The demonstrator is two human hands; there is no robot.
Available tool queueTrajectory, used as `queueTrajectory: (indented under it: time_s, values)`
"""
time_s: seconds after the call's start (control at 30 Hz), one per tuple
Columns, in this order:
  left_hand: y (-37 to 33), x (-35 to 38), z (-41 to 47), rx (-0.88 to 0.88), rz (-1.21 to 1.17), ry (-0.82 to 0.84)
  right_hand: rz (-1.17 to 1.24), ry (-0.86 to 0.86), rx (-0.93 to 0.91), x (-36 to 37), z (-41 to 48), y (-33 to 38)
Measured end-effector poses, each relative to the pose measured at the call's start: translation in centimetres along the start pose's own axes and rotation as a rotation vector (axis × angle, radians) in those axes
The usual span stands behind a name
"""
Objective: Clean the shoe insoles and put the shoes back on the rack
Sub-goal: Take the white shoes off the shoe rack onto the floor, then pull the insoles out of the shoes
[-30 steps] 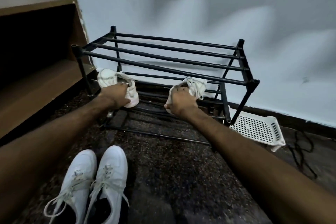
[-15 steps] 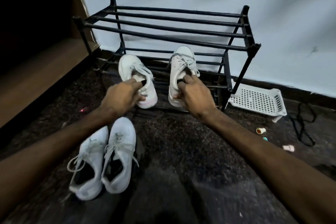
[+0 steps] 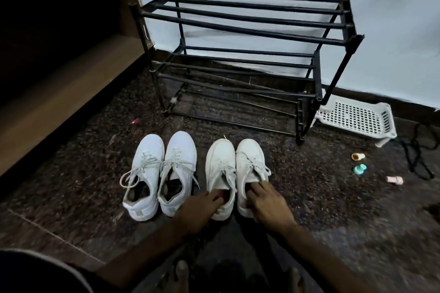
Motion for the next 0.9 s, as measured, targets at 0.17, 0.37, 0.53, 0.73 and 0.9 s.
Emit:
queueTrajectory:
  time_s: [0.17, 0.37, 0.53, 0.73, 0.9]
  values:
    - [-0.1, 2.1, 1.2, -0.083, -0.002, 0.019, 0.004, 0.042, 0.001, 2.6, 0.4, -1.0]
    - [-0.9, 2.8, 1.9, -0.150, -0.068, -0.014, 0.033, 0.055, -0.022, 3.4, 0.1, -2.1]
    - [-1.1, 3.6, 1.1, -0.257, -0.059, -0.027, 0.069, 0.131, -0.086, 4.7, -0.3, -2.2]
    - [-0.5, 0.7, 1.0, -0.243, 0.021, -0.043, 0.155, 0.154, -0.164, 3.7, -0.8, -3.0]
    - [1.1, -4.5, 1.7, -0.141, -0.112, 0.054, 0.139, 0.375, -0.150, -4.7, 0.8, -6.8]
Point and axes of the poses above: each hand's wrist, its own z-axis towards the middle knuckle, its own x-axis out of the palm, y = z × x, the point moved 1 cm from there along z, towards the middle knuckle, and after that the axes turned 6 degrees about -z, right-handed, at the moved point
